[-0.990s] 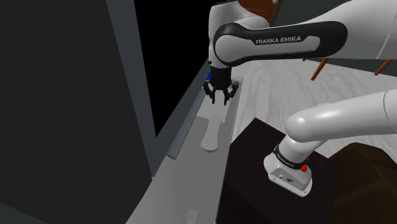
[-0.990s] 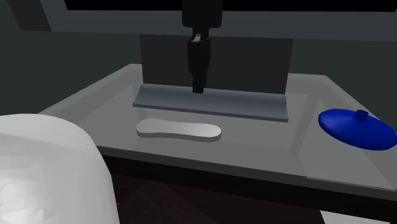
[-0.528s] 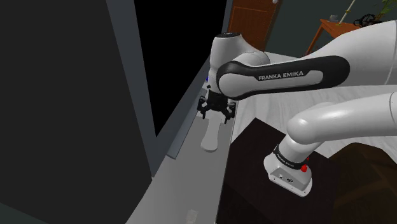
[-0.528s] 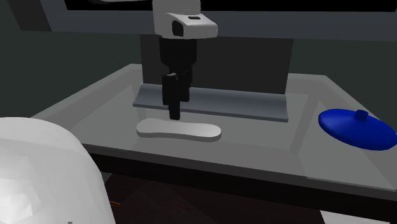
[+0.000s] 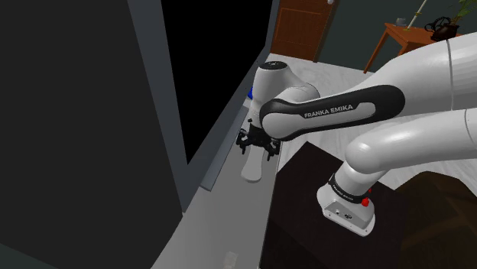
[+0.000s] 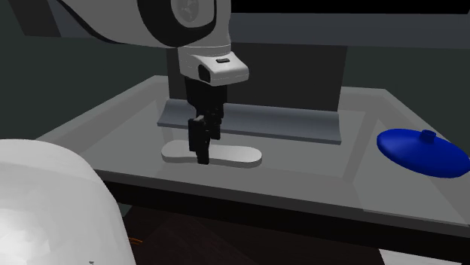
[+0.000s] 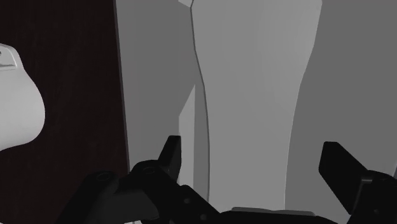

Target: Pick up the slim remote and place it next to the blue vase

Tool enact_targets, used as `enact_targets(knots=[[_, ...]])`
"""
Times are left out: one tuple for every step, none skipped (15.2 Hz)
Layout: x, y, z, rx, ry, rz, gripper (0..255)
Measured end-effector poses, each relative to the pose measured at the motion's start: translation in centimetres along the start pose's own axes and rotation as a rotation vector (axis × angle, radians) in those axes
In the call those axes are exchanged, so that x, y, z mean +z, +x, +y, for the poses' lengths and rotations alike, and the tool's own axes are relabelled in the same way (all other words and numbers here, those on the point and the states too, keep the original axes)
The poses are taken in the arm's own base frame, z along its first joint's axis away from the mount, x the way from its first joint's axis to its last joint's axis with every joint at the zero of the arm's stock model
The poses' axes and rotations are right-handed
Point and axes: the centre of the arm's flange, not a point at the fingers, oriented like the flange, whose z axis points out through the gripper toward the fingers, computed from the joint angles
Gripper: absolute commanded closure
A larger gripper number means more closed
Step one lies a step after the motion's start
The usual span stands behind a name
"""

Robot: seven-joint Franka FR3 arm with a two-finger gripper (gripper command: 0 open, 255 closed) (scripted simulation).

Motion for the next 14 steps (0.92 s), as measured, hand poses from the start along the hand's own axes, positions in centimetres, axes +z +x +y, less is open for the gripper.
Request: enact_targets(knots=[[0.39, -0.01, 0.01, 0.000, 0.000, 0.000, 0], [0.62, -0.01, 0.02, 0.000, 0.001, 0.000, 0], [0.72, -0.02, 0.04, 0.000, 0.001, 0.000, 0], [0.77, -0.01, 0.03, 0.000, 0.001, 0.000, 0], [0.80, 0.00, 0.03, 0.000, 0.001, 0.000, 0], [0.81, 0.00, 0.03, 0.000, 0.001, 0.000, 0], [0.82, 0.00, 0.03, 0.000, 0.001, 0.000, 0], [0.82, 0.00, 0.03, 0.000, 0.001, 0.000, 255], [0.82, 0.00, 0.03, 0.000, 0.001, 0.000, 255], [0.82, 0.00, 0.03, 0.000, 0.001, 0.000, 255], [0.82, 0.00, 0.03, 0.000, 0.001, 0.000, 255], [0.82, 0.00, 0.04, 0.000, 0.001, 0.000, 255], [0.83, 0.00, 0.04, 0.000, 0.001, 0.000, 255], [0.83, 0.00, 0.04, 0.000, 0.001, 0.000, 255]])
